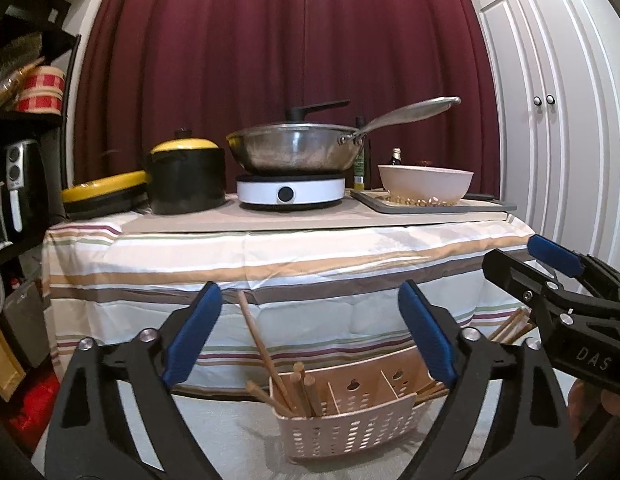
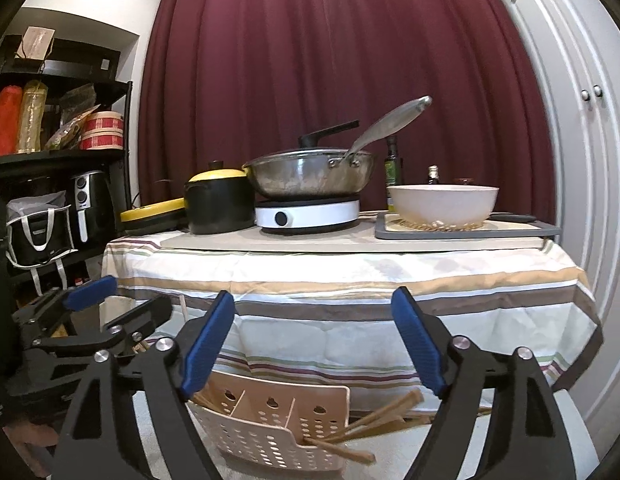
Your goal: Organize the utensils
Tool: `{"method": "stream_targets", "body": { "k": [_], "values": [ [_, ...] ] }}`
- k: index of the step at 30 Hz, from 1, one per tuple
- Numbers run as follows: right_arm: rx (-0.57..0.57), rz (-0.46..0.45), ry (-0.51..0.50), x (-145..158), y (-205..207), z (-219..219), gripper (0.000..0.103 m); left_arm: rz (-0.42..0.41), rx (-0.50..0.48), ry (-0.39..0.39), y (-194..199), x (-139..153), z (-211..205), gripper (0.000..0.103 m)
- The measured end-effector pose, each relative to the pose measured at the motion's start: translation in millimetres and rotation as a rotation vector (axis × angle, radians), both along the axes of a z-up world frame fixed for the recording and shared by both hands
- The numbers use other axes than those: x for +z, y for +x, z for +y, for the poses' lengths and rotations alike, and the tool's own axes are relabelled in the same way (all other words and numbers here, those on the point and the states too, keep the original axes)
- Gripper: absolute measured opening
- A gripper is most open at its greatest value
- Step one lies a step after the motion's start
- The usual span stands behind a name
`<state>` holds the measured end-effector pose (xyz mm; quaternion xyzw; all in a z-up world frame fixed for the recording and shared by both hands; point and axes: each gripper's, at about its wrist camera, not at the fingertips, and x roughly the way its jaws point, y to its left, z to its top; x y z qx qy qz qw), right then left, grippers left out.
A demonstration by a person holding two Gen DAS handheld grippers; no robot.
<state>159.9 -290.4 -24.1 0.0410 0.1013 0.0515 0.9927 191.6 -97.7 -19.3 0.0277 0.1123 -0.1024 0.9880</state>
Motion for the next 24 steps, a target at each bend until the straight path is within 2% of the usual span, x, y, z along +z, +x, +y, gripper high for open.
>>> {"method": "stream_targets", "body": {
  "k": [9, 13, 18, 24],
  "values": [
    [-0.075, 0.038, 0.017, -5.0, -37.8, -3.6, 0.084, -0.008, 0.049, 0.012, -53.6, -2.0, 9.4, 0.094],
    [-0.097, 0.045, -0.01, -7.6, -62.3, 1.1, 0.084, -0.007, 0.069, 0.019, -78.2, -4.5, 13.9, 0.097],
    [-0.109, 0.044, -0.039, -7.1, -90.3, 7.3, 0.085, 0.011, 0.089, -0.011, -111.3, -5.1, 25.6, 0.099],
    [-0.109, 0.031, -0.058, 1.6, -121.5, 14.4, 0.086, -0.011, 0.129, 0.009, -147.0, 3.1, 31.5, 0.099]
  ]
}}
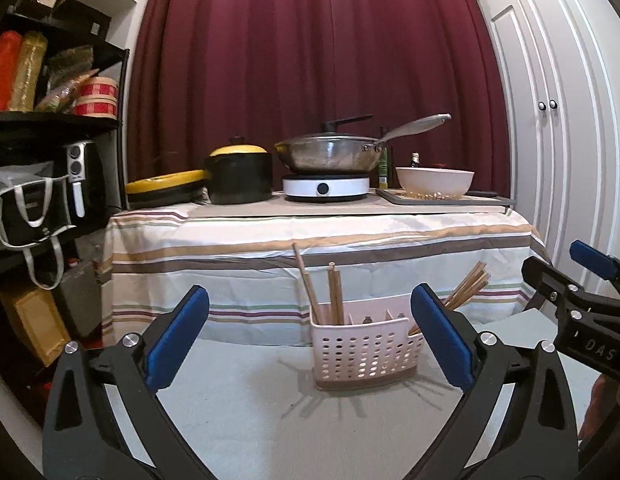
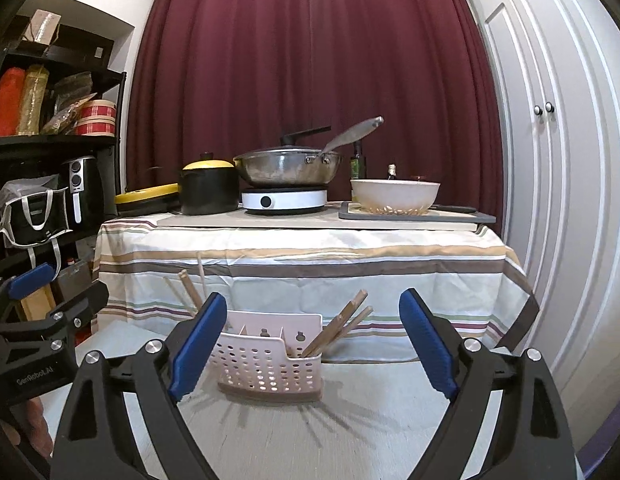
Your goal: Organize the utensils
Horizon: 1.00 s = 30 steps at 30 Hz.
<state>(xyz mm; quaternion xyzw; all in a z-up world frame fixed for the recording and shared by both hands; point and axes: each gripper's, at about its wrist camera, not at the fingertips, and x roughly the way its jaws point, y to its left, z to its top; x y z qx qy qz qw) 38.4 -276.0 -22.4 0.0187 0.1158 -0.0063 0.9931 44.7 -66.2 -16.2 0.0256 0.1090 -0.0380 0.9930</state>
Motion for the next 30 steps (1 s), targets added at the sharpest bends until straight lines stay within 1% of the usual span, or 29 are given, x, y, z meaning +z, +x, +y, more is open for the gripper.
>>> {"method": "stream_targets", "body": {
  "k": [3, 11, 30],
  "values": [
    [-0.002, -0.006, 0.005, 2.1, -11.3, 0.7, 0.086, -0.007, 0.009, 0.001, -13.8, 1.8, 4.6, 0.099],
    [-0.002, -0.011, -0.002, 4.4, -25.3, 4.5, 0.086, 0.012, 0.027, -0.029, -25.9, 0.3, 15.5, 0.099],
    [-0.005, -0.01, -0.006, 5.5, -31.6, 5.2, 0.086, 0.014, 0.027, -0.032, -30.1, -2.4, 13.5, 0.099]
  ]
}}
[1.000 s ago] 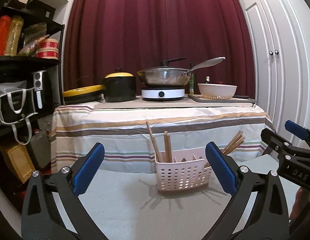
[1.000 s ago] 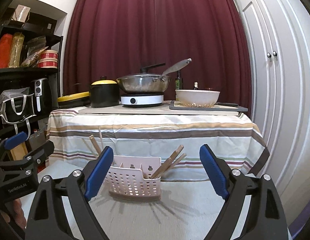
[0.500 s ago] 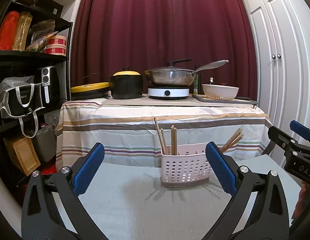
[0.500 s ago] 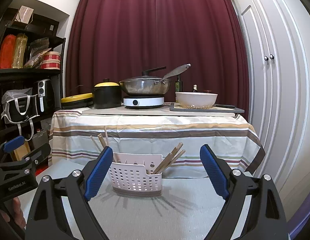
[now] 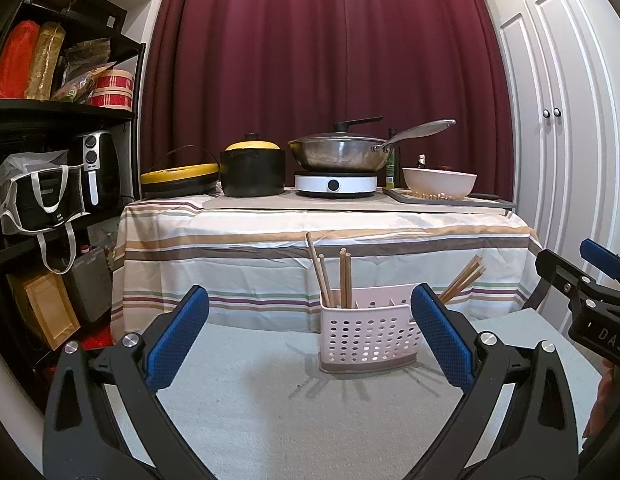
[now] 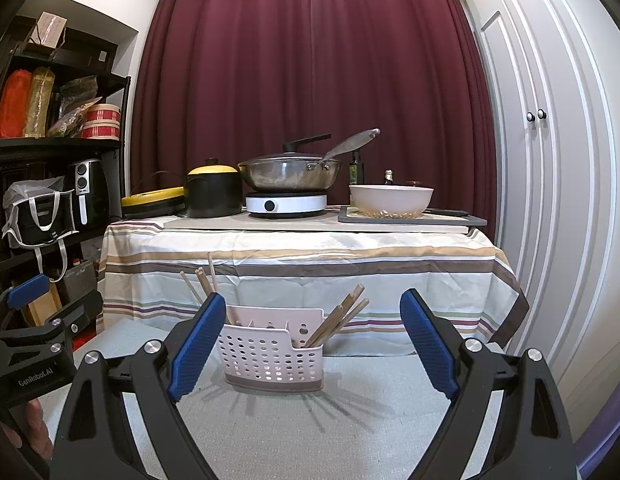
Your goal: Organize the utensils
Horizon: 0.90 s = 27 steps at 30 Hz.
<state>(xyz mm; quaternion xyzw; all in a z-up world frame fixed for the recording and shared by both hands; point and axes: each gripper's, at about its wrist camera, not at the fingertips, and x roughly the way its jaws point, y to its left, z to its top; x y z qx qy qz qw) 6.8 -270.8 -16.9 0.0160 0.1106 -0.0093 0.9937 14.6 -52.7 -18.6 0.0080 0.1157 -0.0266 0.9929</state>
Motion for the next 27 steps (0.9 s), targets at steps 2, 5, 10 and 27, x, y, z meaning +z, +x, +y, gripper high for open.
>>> {"method": "stream_targets", "body": {
  "k": [2, 5, 10, 27],
  "values": [
    [0.0, 0.001, -0.001, -0.6, 0.9, -0.2, 0.086, 0.001, 0.0, -0.003, -0.2, -0.4, 0.0, 0.099],
    [0.001, 0.001, 0.001, -0.6, 1.0, -0.4, 0.086, 0.002, 0.001, -0.001, -0.1, -0.5, -0.1, 0.099],
    [-0.001, 0.0, -0.001, -0.4, 0.6, -0.2, 0.086, 0.008, 0.003, -0.006, 0.8, -3.2, -0.7, 0.099],
    [-0.002, -0.002, -0.003, -0.1, 0.7, -0.6, 0.086, 0.027, 0.015, -0.02, 3.3, -5.9, 2.1, 0.099]
  ]
}}
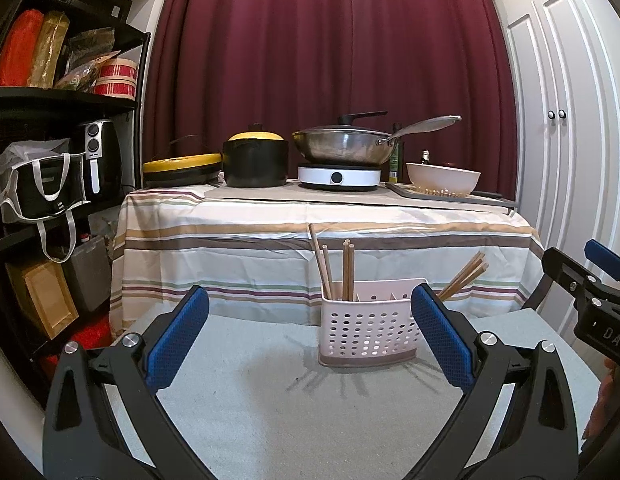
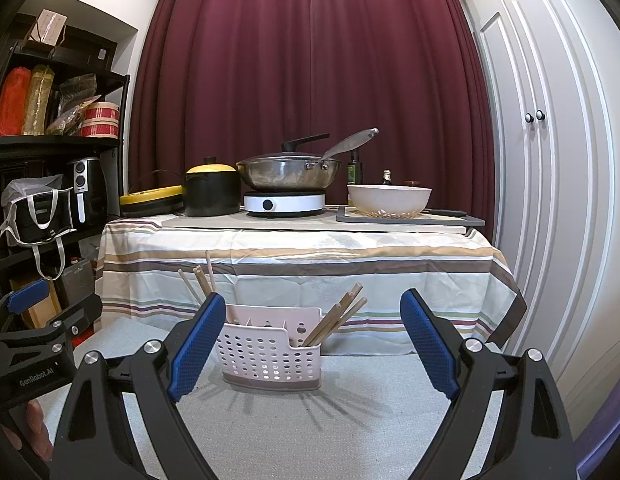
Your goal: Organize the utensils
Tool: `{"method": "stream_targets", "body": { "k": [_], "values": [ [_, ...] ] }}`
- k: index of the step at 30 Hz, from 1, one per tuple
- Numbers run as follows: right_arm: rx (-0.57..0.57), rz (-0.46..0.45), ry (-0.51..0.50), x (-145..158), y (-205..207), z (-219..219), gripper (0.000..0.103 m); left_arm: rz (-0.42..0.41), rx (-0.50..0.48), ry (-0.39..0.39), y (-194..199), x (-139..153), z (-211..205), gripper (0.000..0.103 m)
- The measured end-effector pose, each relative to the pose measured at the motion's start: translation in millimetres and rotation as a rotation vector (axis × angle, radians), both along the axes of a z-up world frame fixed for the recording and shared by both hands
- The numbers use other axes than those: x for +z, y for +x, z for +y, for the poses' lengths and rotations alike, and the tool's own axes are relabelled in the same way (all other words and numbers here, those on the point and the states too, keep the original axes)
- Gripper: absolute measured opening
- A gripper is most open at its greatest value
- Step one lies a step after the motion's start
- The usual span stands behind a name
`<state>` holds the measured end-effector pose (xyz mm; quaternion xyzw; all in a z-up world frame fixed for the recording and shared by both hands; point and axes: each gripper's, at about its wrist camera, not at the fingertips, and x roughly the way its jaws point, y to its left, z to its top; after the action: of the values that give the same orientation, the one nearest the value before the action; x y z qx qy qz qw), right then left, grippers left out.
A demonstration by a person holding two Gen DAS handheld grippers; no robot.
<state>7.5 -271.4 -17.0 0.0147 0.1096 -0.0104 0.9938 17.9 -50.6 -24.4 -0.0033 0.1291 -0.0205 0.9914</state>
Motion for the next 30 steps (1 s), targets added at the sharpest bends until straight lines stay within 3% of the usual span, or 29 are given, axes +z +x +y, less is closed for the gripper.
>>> {"method": "stream_targets", "body": {
  "k": [17, 23, 30],
  "values": [
    [-0.002, 0.014, -0.001, -4.2, 1.3, -9.2, 0.086, 0.022, -0.017, -0.023, 5.1, -6.2, 2.6, 0.099],
    [-0.001, 0.033, -0.002, -10.4, 7.5, -9.7, 0.086, 0.015, 0.017, 0.009, 9.3, -12.2, -0.9, 0.099],
    [0.0, 0.062, -0.001, -21.2, 19.4, -9.6, 0.086, 0.069, 0.014, 0.022, 26.7, -25.4, -2.8, 0.099]
  ]
}}
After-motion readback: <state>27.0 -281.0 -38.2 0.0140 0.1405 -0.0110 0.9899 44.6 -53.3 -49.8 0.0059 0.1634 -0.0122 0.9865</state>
